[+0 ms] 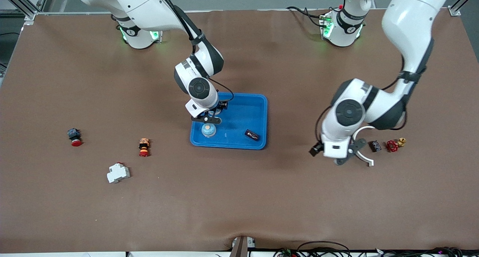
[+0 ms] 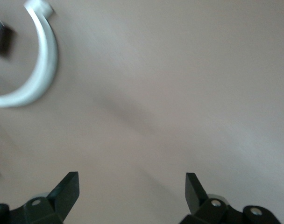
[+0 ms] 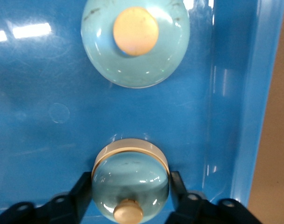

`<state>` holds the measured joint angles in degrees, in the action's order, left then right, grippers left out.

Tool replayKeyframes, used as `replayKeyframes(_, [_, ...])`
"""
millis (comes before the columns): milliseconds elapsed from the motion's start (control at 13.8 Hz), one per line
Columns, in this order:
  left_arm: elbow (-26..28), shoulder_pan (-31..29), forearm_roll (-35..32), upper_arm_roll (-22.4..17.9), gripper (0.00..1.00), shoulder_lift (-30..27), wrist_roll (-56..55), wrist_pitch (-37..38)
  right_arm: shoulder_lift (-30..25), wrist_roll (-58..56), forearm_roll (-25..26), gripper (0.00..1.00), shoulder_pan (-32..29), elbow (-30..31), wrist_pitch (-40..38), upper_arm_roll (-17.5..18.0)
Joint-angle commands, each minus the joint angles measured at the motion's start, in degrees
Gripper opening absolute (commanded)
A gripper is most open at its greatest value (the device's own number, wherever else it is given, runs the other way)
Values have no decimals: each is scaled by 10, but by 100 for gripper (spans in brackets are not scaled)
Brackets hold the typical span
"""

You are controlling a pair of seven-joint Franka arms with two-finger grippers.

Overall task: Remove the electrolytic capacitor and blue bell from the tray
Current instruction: 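Set the capacitor by the red valve while the right gripper lifts the bell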

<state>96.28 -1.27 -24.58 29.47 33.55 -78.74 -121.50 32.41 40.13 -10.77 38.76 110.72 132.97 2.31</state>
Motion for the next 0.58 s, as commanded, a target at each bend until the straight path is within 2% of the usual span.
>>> replayKeyframes(0, [-61,65,8,-4,100,55,-89,10,6,4,-12,32,9,-5,4,-5])
replayKeyframes(73, [-70,74,14,-3,100,68,-104,7,6,4,-12,21,9,-5,4,-5])
replayKeyframes(145, [-74,94,26,-4,100,78,-117,1,6,3,-12,14,8,-6,2,-5])
replayKeyframes(363, [-113,146,37,-6,97,106,-182,-15,-11,3,-11,13,7,-9,-27,-5])
replayKeyframes(509, [-116,176,40,-7,92,112,-209,-40,-44,-3,-8,13,1,-26,-91,-7])
